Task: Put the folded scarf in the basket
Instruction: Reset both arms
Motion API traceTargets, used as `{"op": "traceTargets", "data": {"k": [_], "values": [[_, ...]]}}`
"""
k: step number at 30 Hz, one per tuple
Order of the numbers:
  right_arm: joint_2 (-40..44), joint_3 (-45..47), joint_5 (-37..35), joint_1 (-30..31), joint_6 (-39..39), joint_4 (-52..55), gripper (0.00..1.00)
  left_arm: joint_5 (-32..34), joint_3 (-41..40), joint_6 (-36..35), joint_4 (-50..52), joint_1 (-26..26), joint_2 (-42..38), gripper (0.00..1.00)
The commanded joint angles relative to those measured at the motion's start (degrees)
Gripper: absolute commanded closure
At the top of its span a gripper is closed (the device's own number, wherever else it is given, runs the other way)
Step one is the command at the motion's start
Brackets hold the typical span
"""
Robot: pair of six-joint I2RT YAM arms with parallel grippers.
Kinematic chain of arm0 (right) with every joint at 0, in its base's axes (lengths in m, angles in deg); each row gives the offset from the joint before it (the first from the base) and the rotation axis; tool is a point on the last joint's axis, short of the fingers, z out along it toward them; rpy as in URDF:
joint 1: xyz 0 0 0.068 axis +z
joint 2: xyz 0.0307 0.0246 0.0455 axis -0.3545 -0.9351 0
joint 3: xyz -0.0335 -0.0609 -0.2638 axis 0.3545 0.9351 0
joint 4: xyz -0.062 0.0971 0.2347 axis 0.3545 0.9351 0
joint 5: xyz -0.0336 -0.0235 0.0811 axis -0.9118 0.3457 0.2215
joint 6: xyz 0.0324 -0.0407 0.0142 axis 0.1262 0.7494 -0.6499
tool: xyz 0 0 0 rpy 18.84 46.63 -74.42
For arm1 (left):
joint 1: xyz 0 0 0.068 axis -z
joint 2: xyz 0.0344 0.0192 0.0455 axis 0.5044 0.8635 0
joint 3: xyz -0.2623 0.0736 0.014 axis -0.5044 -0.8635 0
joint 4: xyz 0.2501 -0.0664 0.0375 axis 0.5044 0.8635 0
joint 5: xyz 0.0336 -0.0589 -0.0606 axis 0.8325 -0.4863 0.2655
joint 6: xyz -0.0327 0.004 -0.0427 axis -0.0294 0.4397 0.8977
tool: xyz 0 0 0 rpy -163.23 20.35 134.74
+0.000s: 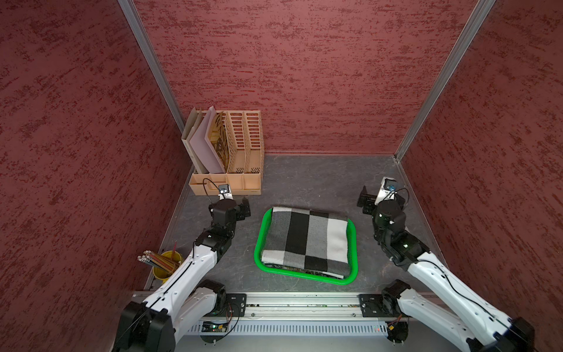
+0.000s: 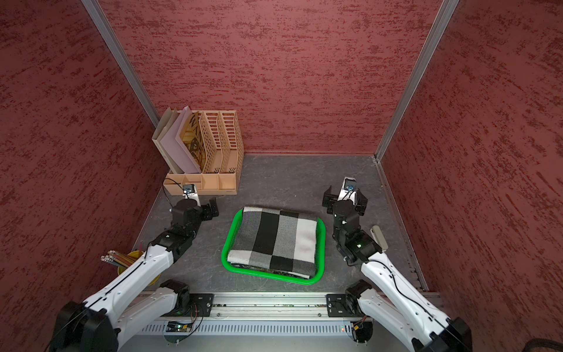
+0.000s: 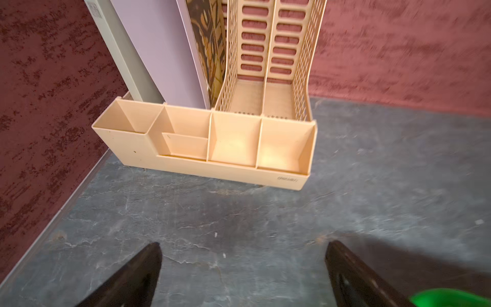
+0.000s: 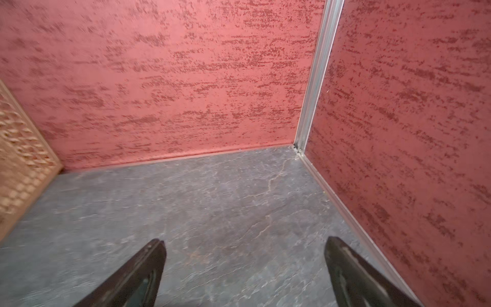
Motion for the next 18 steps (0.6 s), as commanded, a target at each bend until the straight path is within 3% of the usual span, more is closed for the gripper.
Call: {"op": "traceTargets", "data": {"k": [1, 4, 7, 12, 14, 18], "values": [[-4.07, 9.3, 2.96, -2.33, 12.41, -28.71, 0.02, 0.4, -1.75, -9.83, -21.59, -2.33, 6.1, 0.0], [-12.26, 17.79, 2.47, -4.7, 13.56, -48.43, 0.02, 0.59, -3.36, -9.96, -30.27, -3.95, 13.98, 0.0], [-19.21, 19.4, 3.13, -6.29, 11.47, -51.32, 0.02, -0.92, -6.09, -8.78, -40.64, -6.28, 19.97, 0.0], [-27.63, 19.73, 5.82, -9.57, 8.2, -55.96, 0.02, -4.22, -5.81, -8.51, -48.51, -8.63, 27.05, 0.0], [-29.8, 18.91, 7.43, -10.67, 10.45, -57.53, 0.02, -6.51, -5.68, -7.35, -45.98, -9.6, 25.98, 0.0], [-37.34, 20.71, 11.34, -14.72, 9.13, -68.55, 0.02, -10.33, -10.27, -5.61, -55.09, -11.92, 27.05, 0.0]]}}
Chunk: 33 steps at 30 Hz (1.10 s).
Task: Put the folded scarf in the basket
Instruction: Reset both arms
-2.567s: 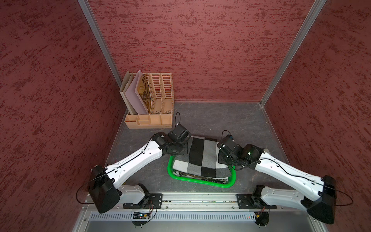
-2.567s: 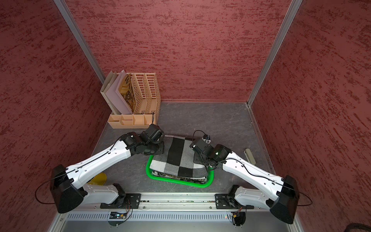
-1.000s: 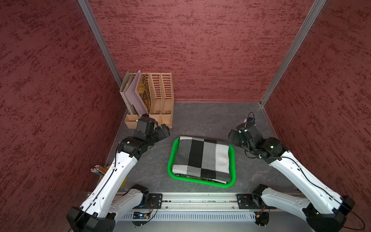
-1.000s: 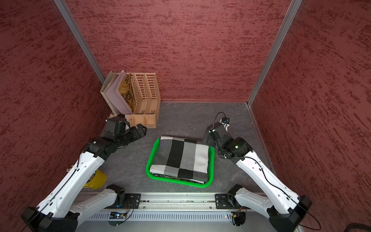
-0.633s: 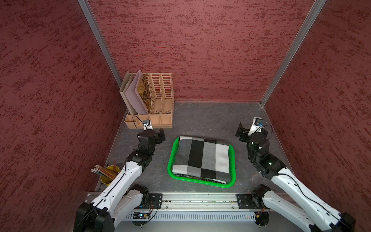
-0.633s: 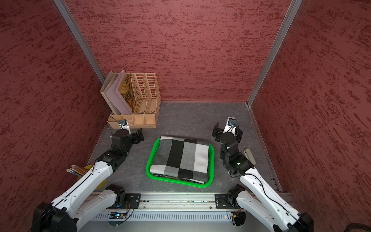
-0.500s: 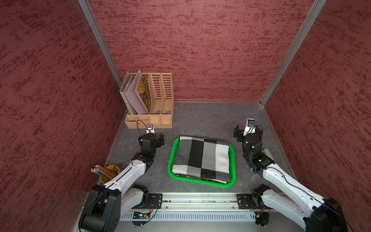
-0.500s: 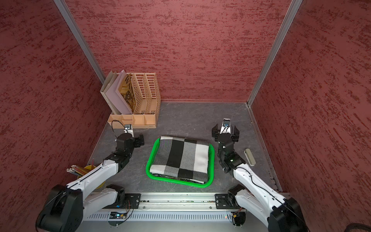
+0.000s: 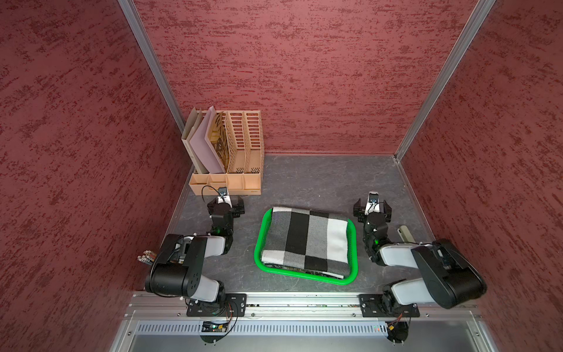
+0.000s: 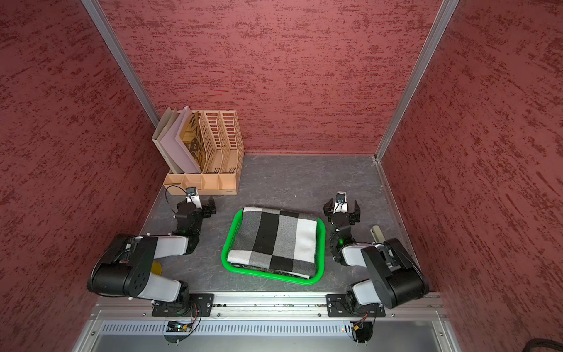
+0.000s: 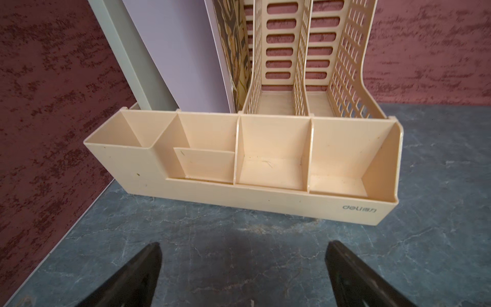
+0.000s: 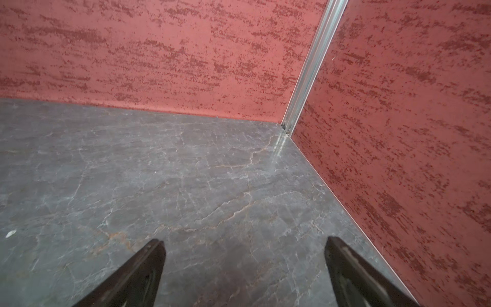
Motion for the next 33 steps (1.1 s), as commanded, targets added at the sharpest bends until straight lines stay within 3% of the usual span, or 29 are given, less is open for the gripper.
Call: {"op": "traceTargets", "data": {"k": [1, 2, 7, 12, 14, 16, 21, 24, 33], "values": [[-4.02, 1.22, 4.22, -2.53, -0.65, -12.94, 0.02, -4.45, -4.38, 1.91, -15.58, -1.69, 3.38, 0.0], [-2.62, 1.23, 5.6, -2.65, -1.39, -10.15, 0.02, -4.73, -5.39, 1.05, -20.32, -1.89, 5.71, 0.0], [-3.47, 1.85, 11.36, -3.68, -0.97, -11.64, 0.02, -5.42, 0.33, 2.94, -4.84, -2.63, 3.0, 0.0], [-4.62, 2.89, 17.41, -6.41, -2.65, -13.21, 0.02, -9.25, 1.94, 4.39, -2.1, -5.01, 3.24, 0.0], [-9.01, 2.59, 18.44, -7.44, -3.04, -18.11, 0.02, -9.21, 1.76, 4.19, -3.18, -5.0, 3.64, 0.0], [-5.85, 1.62, 19.0, -7.61, -3.86, -10.98, 0.01, -9.3, 1.78, 4.4, -2.41, -5.01, 3.37, 0.0], [-5.97, -1.12, 17.94, -8.81, -5.29, -6.3, 0.02, -9.26, 1.82, 4.38, -2.35, -5.02, 3.26, 0.0], [-4.86, -6.82, 20.86, -11.64, -8.3, 5.68, 0.02, -9.24, 1.84, 4.37, -2.44, -4.99, 3.33, 0.0], [-4.54, -6.52, 21.95, -12.43, -8.68, 5.71, 0.02, -9.28, 1.79, 4.4, -2.57, -5.0, 3.38, 0.0]]}}
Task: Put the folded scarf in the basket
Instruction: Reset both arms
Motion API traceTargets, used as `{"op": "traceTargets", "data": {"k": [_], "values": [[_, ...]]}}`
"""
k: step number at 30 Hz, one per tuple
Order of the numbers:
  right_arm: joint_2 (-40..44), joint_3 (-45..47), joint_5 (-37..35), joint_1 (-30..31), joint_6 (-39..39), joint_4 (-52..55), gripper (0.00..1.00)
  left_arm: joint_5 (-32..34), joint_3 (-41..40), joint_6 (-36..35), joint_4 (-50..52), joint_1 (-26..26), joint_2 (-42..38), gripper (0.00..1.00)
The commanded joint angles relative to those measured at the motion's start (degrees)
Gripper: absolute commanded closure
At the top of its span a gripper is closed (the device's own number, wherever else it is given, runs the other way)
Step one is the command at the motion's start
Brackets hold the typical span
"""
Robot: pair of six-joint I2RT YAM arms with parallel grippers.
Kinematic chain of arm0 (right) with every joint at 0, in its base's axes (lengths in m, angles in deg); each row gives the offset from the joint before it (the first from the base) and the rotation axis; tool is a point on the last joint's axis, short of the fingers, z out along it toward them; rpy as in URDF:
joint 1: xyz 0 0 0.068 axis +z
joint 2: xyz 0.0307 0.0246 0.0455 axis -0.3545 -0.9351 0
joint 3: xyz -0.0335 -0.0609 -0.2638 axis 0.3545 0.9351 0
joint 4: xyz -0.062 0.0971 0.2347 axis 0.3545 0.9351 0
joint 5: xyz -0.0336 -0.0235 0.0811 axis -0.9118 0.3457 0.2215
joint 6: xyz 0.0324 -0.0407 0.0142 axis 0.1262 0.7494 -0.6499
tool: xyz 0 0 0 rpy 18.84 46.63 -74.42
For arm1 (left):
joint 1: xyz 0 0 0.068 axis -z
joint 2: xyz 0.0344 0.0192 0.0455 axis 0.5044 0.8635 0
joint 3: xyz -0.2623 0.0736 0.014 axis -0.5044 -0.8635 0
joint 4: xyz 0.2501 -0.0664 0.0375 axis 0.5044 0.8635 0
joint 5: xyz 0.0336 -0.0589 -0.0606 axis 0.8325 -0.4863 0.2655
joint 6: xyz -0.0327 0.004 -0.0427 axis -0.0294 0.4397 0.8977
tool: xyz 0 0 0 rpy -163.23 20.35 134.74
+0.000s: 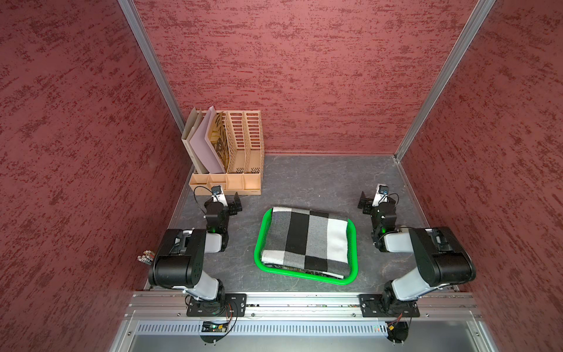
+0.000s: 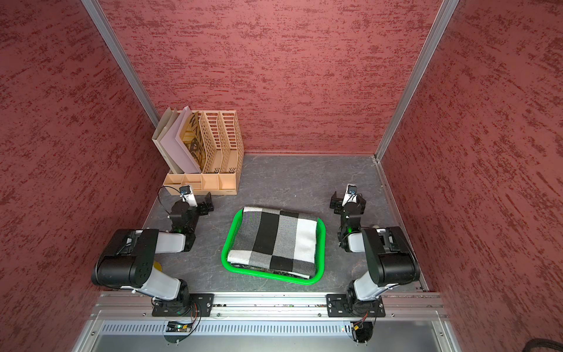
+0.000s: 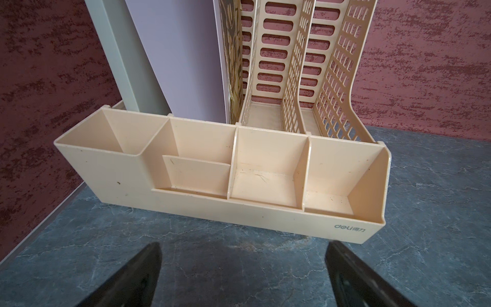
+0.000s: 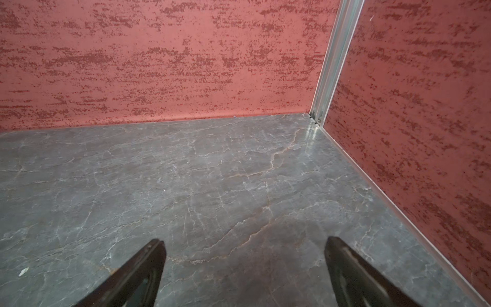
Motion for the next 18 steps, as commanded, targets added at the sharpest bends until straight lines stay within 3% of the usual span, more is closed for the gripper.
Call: {"op": "traceTargets", "data": {"k": [1, 18], "values": [[0.85, 0.16, 1.29, -0.3, -0.92, 1.71, 0.02, -0.28, -0.01, 0.57, 0.23, -0.19, -0.34, 0.0], [0.84, 0.05, 1.36, -0.31, -0.86, 1.79, 0.02, -0.23, 0.0, 0.57, 0.21, -0.21, -0.34, 0.0]]}}
